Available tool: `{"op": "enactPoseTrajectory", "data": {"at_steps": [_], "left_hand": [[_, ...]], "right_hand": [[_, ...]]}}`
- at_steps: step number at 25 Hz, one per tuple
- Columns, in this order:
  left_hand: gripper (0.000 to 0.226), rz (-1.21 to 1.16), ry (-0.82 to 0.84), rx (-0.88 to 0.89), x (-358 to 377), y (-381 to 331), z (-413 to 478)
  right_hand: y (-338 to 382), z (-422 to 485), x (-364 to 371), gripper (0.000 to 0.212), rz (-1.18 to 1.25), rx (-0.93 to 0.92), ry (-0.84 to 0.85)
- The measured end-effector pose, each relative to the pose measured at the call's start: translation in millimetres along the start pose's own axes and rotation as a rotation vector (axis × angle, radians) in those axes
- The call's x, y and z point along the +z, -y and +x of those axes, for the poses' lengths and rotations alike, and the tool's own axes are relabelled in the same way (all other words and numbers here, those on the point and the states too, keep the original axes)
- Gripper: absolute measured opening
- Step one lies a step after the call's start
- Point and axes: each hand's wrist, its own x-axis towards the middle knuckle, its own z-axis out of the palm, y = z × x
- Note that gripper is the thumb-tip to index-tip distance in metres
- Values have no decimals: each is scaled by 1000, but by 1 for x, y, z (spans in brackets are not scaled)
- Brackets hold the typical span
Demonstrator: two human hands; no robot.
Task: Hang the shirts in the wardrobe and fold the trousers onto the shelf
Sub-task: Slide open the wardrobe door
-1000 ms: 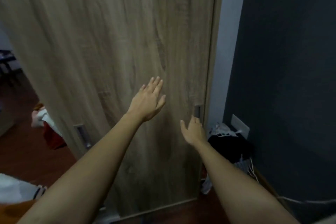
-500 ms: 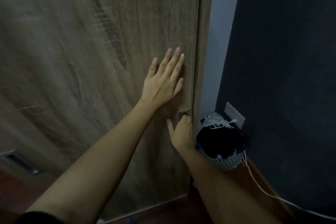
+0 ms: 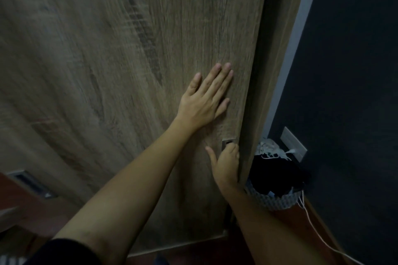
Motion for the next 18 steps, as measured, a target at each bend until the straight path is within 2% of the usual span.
{"op": "enactPoseTrajectory", "data": {"at_steps": [9, 18], "left_hand": [[68, 43, 36, -39, -30, 105, -78], [72, 80, 51, -39, -71, 247, -184]], "right_hand": [[85, -68, 67, 59, 25, -13, 19], [201, -158, 163, 56, 212, 42, 94]]}}
